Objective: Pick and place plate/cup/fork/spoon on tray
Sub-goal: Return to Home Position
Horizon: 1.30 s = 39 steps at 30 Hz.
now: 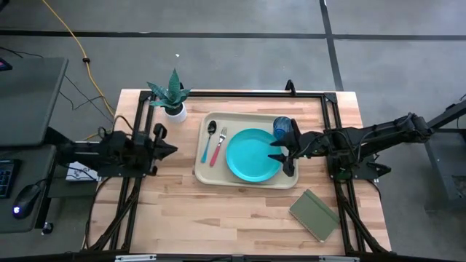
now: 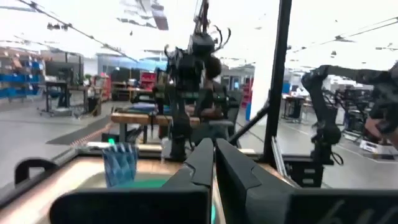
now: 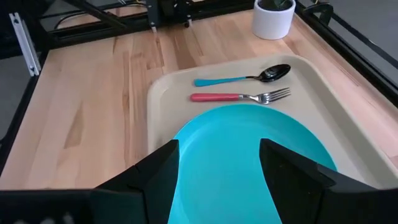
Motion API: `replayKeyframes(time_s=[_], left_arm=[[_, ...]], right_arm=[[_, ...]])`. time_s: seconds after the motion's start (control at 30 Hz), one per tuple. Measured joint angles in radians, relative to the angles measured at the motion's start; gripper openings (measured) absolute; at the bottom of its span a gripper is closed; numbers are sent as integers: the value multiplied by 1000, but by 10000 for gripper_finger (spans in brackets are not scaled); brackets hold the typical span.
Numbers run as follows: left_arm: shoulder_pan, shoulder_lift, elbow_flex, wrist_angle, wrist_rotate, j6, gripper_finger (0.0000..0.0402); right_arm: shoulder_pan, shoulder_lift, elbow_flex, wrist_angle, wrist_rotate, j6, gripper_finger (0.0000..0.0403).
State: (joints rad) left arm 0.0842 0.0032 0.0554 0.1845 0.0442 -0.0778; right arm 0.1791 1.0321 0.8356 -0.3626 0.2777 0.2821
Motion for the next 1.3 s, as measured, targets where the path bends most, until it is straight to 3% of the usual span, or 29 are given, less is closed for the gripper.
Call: replayKeyframes(time_s=[0.3, 0.47, 0.57, 0.63, 0.77, 1.03, 1.3], left_arm=[[-2, 8, -46, -49, -1, -51, 0], [-3, 8, -44, -50, -82, -51, 0], [-2, 15, -44, -75, -102, -42, 0], [-2, 18, -44, -67, -101, -49, 0], [-2, 20, -44, -67, -101, -51, 0], [-2, 20, -44, -68, -101, -50, 0], [-2, 20, -44, -68, -101, -51, 0]], right_arm=[[0, -2, 0, -162, -16, 27, 203], [3, -15, -11, -227, 2, 81, 119], [12, -49, -101, -84, -26, 45, 37], [9, -88, -200, 35, -51, 21, 11], [-37, -188, -395, 294, -86, 7, 28], [-133, -397, -741, 785, -169, 3, 5], [-147, -465, -826, 794, -177, -32, 1]])
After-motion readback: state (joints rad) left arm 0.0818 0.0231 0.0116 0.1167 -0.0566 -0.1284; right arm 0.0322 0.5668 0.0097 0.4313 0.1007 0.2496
